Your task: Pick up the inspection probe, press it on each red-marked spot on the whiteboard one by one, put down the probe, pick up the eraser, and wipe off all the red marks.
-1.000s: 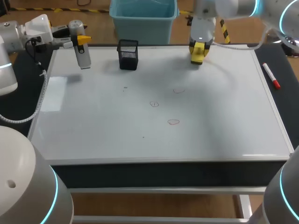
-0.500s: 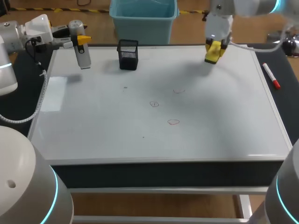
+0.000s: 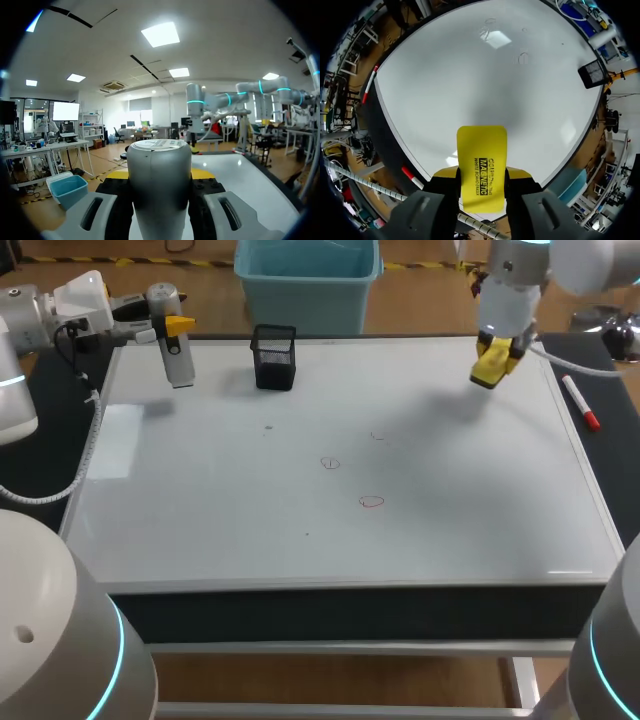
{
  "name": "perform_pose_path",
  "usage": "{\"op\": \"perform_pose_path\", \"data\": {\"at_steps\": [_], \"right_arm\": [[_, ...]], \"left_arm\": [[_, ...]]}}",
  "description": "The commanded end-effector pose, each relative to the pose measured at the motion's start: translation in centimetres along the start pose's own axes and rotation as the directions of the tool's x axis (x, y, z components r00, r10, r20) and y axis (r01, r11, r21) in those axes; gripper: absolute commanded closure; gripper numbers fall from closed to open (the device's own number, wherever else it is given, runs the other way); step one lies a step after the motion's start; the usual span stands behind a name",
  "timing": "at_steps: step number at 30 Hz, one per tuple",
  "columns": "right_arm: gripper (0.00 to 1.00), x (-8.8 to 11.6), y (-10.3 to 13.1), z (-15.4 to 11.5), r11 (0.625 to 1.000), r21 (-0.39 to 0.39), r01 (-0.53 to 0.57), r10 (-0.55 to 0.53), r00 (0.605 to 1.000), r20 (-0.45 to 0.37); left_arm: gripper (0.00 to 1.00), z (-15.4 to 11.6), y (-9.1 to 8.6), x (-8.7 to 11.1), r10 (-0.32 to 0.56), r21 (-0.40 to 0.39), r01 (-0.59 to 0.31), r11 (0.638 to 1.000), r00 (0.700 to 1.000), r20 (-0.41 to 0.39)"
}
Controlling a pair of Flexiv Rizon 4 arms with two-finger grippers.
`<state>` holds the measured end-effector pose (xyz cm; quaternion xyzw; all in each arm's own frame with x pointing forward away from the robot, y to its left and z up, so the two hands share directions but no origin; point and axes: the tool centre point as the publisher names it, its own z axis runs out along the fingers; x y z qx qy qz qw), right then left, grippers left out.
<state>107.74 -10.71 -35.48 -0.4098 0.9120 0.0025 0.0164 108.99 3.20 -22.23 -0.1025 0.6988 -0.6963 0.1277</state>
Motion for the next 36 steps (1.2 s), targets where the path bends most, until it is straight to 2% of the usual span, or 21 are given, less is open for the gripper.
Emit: {"op": "perform_pose_path", "data": {"at_steps": [1,9,31,36], "right_arm": [[1.0,1.8,0.2,-0.4,1.0,0.014,-0.006,0.005,1.0,0.022],[1.0,2.5,0.0,-0.8,0.999,0.033,-0.031,0.031,0.999,0.015],[1.0,2.5,0.0,-0.8,0.999,0.033,-0.031,0.031,0.999,0.015],[1.0,2.5,0.0,-0.8,0.999,0.033,-0.031,0.031,0.999,0.015]], "left_arm": [[1.0,0.0,0.0,-0.1,0.001,0.001,-0.001,1.0,1.0,-0.001],[1.0,0.0,0.0,-0.1,0.001,0.001,-0.001,1.0,1.0,-0.001],[1.0,0.0,0.0,-0.1,0.001,0.001,-0.001,1.0,1.0,-0.001],[1.0,2.0,-0.5,3.1,0.027,-0.008,-0.027,1.0,0.998,-0.058]]}}
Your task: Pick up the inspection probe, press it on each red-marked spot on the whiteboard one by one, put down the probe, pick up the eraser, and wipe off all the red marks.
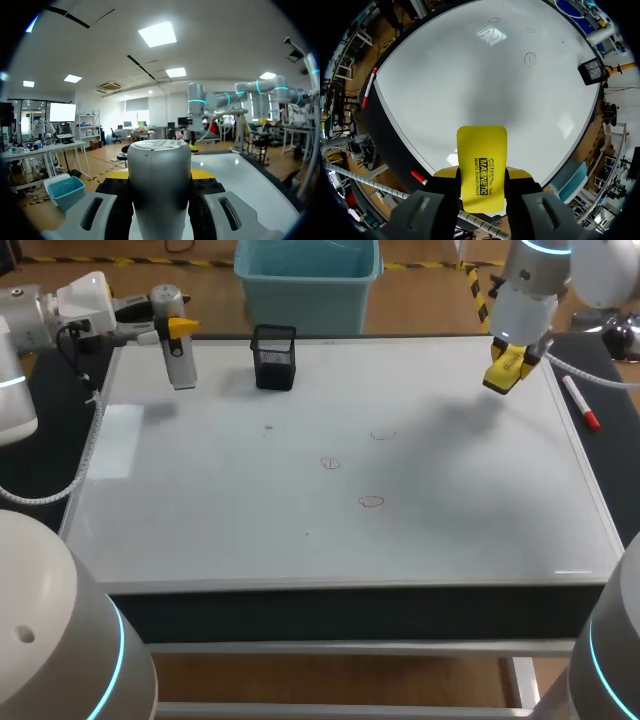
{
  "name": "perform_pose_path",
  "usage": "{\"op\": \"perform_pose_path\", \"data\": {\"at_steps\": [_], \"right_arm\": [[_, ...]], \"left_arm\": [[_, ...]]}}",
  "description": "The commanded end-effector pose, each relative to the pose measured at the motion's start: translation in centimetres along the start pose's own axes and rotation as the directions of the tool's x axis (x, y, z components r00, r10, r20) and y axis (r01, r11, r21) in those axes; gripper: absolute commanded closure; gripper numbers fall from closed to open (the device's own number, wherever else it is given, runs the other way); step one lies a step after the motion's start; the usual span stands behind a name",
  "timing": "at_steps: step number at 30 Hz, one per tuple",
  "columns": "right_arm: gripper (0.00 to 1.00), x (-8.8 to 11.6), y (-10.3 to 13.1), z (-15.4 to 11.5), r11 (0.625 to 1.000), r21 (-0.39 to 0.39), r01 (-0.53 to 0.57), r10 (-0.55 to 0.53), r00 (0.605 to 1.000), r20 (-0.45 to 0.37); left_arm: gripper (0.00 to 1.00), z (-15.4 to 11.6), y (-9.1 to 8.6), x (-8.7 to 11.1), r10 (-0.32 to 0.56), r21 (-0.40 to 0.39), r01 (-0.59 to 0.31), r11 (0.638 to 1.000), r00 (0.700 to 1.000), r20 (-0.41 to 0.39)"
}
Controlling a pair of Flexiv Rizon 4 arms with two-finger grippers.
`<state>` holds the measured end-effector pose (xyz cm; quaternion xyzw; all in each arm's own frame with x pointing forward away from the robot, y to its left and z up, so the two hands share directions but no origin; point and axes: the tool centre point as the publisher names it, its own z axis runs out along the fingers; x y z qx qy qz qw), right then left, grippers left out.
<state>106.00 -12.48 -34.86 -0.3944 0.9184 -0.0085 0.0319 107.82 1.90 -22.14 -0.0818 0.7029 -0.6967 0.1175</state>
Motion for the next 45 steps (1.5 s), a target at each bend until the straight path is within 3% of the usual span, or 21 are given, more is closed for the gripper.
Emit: {"op": "perform_pose_path", "data": {"at_steps": [1,13,21,45], "right_arm": [[1.0,0.0,-0.1,-0.1,1.0,0.0,0.002,-0.002,1.0,-0.004],[1.0,0.0,-0.1,-0.1,1.0,0.0,0.002,-0.002,1.0,-0.004],[1.0,0.0,-0.1,-0.1,1.0,0.0,0.002,-0.002,1.0,-0.004],[1.0,0.0,-0.1,-0.1,1.0,0.0,0.002,-0.002,1.0,-0.004]], "left_arm": [[1.0,1.7,-0.5,2.1,0.015,-0.006,-0.015,1.0,0.999,-0.03],[1.0,7.1,-1.9,8.5,0.029,0.012,-0.028,1.0,0.989,-0.143],[1.0,10.4,-1.6,12.4,0.014,0.038,-0.005,0.999,0.975,-0.223],[1.0,18.9,0.6,18.7,-0.052,0.045,0.081,0.996,0.89,-0.452]]}}
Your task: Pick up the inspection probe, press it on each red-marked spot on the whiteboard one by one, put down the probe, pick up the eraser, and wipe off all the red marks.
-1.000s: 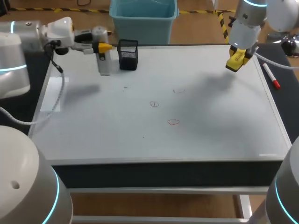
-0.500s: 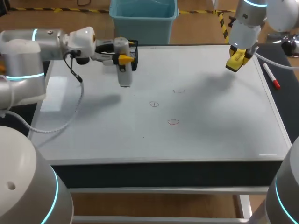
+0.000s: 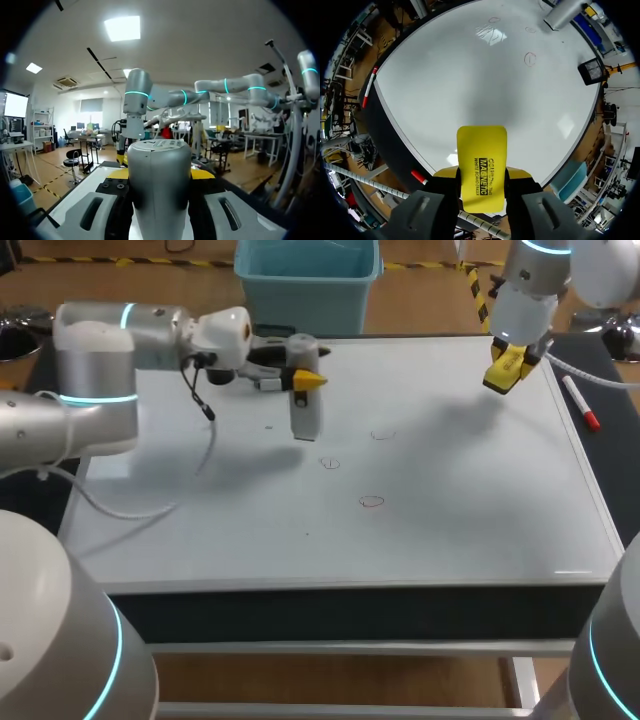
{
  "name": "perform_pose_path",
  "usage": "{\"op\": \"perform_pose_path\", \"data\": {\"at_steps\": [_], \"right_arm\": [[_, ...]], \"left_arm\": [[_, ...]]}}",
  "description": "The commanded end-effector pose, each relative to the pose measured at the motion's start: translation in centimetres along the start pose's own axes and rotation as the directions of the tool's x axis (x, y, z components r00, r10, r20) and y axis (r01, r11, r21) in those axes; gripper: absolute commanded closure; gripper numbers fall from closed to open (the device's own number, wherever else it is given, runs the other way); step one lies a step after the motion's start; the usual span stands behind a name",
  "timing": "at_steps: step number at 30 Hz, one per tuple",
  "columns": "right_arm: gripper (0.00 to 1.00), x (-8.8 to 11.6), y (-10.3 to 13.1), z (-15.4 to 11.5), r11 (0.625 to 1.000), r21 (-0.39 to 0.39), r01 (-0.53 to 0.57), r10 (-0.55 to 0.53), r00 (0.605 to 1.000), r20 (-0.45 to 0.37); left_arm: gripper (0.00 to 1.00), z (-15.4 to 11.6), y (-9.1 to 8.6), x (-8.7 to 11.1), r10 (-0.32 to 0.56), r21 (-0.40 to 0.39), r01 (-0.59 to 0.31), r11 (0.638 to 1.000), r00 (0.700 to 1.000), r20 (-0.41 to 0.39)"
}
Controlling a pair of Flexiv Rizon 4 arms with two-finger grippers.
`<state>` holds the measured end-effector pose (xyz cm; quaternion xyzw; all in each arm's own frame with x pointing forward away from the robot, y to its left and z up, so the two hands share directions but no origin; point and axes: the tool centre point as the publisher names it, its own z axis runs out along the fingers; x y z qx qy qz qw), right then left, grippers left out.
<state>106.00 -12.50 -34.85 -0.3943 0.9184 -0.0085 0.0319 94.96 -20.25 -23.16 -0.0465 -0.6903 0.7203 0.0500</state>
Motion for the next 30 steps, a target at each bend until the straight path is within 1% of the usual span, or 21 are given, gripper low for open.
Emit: {"op": "perform_pose_path", "data": {"at_steps": [1,3,7,11,22,30], "right_arm": [[1.0,0.0,-0.1,-0.1,1.0,0.0,0.002,-0.002,1.0,-0.004],[1.0,0.0,-0.1,-0.1,1.0,0.0,0.002,-0.002,1.0,-0.004],[1.0,0.0,-0.1,-0.1,1.0,0.0,0.002,-0.002,1.0,-0.004],[1.0,0.0,-0.1,-0.1,1.0,0.0,0.002,-0.002,1.0,-0.004],[1.0,0.0,-0.1,-0.1,1.0,0.0,0.002,-0.002,1.0,-0.004],[1.0,0.0,-0.1,-0.1,1.0,0.0,0.002,-0.002,1.0,-0.004]], "left_arm": [[1.0,1.5,0.8,-0.3,-0.012,0.012,0.013,1.0,0.998,-0.059],[1.0,2.0,1.0,0.1,-0.017,0.005,0.017,1.0,0.998,-0.068],[1.0,2.4,1.1,0.8,-0.028,0.02,0.03,0.999,0.996,-0.08],[1.0,2.7,1.2,1.2,-0.034,0.02,0.036,0.999,0.995,-0.089],[1.0,3.0,2.1,1.2,-0.062,0.017,0.064,0.998,0.992,-0.106],[1.0,3.4,2.8,1.2,-0.058,0.027,0.062,0.998,0.99,-0.131]]}}
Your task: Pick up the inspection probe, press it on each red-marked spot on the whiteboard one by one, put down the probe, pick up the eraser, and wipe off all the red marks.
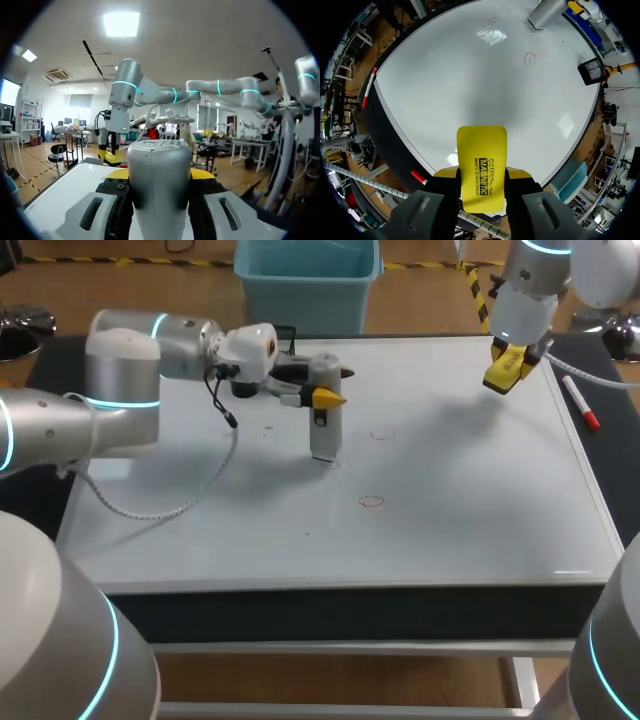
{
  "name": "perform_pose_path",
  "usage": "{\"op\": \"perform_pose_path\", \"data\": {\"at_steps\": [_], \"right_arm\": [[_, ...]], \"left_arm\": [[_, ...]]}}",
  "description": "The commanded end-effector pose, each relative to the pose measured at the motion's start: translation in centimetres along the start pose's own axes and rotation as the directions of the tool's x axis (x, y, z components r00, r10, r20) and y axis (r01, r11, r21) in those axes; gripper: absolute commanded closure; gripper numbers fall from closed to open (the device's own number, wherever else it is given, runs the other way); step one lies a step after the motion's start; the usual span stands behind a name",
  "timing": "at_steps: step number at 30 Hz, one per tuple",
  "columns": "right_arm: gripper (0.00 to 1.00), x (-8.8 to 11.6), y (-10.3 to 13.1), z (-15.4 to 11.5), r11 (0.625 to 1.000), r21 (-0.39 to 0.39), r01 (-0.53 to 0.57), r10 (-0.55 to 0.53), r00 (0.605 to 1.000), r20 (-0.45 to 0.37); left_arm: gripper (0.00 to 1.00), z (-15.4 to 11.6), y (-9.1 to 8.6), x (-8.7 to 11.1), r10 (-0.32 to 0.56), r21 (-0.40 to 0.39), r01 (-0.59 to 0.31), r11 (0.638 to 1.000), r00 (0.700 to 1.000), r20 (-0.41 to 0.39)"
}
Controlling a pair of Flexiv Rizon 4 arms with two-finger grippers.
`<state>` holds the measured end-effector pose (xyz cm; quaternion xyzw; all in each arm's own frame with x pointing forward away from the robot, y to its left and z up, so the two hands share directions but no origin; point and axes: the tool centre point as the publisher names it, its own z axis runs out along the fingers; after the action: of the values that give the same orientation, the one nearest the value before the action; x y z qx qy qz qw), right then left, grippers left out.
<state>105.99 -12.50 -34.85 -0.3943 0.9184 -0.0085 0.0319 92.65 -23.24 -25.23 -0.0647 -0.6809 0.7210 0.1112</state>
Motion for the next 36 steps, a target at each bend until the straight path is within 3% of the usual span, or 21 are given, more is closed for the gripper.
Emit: {"op": "perform_pose_path", "data": {"at_steps": [1,36], "right_arm": [[1.0,0.0,-0.1,-0.1,1.0,0.0,0.002,-0.002,1.0,-0.004],[1.0,0.0,-0.1,-0.1,1.0,0.0,0.002,-0.002,1.0,-0.004]], "left_arm": [[1.0,0.2,0.6,-0.7,0.007,0.013,-0.006,1.0,1.0,-0.024],[1.0,0.8,2.3,-0.3,0.016,0.004,-0.016,1.0,0.999,-0.03]]}}
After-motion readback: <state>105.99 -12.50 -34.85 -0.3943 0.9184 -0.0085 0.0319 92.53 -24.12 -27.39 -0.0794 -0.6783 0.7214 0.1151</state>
